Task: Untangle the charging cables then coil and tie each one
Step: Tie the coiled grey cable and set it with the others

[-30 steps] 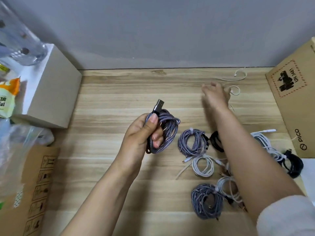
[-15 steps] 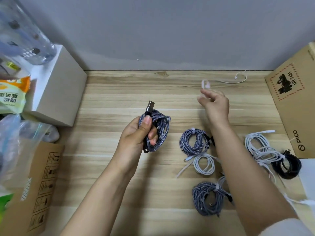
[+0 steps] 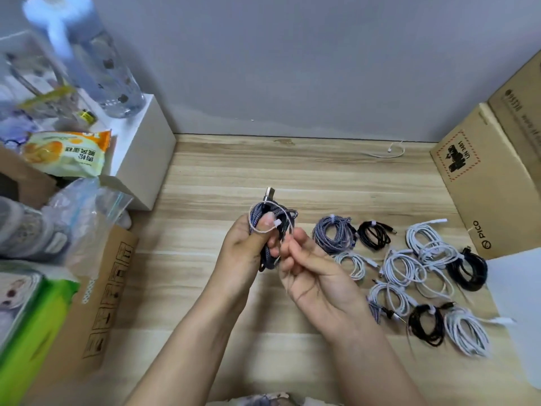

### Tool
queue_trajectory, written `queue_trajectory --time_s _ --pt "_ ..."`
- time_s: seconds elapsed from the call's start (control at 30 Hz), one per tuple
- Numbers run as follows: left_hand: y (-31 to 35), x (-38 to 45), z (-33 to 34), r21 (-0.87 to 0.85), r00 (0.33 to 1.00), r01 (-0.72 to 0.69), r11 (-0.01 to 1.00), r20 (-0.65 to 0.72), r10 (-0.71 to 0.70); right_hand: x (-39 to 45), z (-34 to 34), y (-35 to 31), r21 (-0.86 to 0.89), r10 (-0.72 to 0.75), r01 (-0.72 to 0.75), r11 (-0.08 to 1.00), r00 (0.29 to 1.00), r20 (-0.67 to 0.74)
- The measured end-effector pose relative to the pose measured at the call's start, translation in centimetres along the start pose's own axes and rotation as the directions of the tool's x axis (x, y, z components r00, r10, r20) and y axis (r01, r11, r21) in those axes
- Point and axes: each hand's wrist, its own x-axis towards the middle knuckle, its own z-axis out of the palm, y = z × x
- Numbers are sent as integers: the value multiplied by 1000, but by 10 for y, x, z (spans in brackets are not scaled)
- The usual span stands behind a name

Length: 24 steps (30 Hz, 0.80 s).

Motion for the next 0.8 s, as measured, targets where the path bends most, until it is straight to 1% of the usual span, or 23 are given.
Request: queue_trajectory --time_s 0.13,0.23,0.3,0.37,0.47,0.5,0.57,0.6,0.63,0.7,0.73,0.8 --pt "2 -9 -4 36 999 -40 999 8 39 -6 -11 10 -122 -140 128 984 986 -95" --pt "4 -16 -6 46 998 -52 998 39 50 -12 -14 16 -324 -227 173 930 964 -136" --pt "5 -20 -6 30 997 -68 997 43 67 -14 -17 17 -462 -277 195 865 954 -117" --pt "6 -21 -7 18 997 -76 997 19 75 -18 -19 16 -621 -315 219 753 948 -47" --pt "6 -20 -10 64 992 -118 991 -42 121 -21 -22 11 -807 -341 238 540 939 49" --pt "6 -19 -12 94 987 -143 985 -56 149 -22 -24 10 -848 -332 246 469 939 88" --pt "6 -17 -16 152 973 -203 967 -75 216 -22 -26 11 -907 -252 255 336 952 175" --pt "6 -16 -17 180 968 -225 958 -69 240 -22 -27 14 -918 -202 257 301 958 202" --pt "6 -16 -18 199 967 -231 952 -62 247 -22 -27 17 -924 -169 261 280 961 220" --pt "6 -17 -18 204 970 -219 954 -56 235 -23 -26 20 -925 -161 264 272 961 226" --pt "5 -17 -19 199 972 -212 957 -58 228 -23 -25 21 -915 -174 260 307 961 215" --pt "2 -19 -20 198 975 -199 960 -56 214 -23 -24 18 -865 -216 263 428 959 185"
